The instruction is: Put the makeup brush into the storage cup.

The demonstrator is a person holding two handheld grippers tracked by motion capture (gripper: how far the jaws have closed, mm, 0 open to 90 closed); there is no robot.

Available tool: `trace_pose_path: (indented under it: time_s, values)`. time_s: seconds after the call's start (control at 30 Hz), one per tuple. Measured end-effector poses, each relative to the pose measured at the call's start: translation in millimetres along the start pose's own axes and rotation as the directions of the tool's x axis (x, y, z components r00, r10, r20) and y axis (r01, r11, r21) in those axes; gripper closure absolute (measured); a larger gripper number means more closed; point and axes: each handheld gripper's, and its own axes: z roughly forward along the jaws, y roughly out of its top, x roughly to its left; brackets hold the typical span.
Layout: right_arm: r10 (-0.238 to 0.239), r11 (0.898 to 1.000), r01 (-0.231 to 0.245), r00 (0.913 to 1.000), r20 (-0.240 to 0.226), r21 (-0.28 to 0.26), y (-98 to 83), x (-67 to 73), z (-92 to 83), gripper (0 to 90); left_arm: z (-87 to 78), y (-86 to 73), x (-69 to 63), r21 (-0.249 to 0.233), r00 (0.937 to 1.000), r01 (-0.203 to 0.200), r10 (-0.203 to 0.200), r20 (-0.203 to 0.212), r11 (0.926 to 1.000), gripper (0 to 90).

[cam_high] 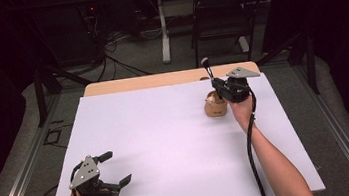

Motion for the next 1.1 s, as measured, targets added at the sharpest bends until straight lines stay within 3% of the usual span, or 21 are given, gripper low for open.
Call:
trace_pose_path:
  time_s: [1.1]
  values:
    - [0.009,0.999,-0.008,0.9998,-0.019,0.048,-9.3,-4.8,5.5,78.8,0.2,0.1,-0.5,0.002,1.0,-0.005,0.005,0.001,1.0,0.4]
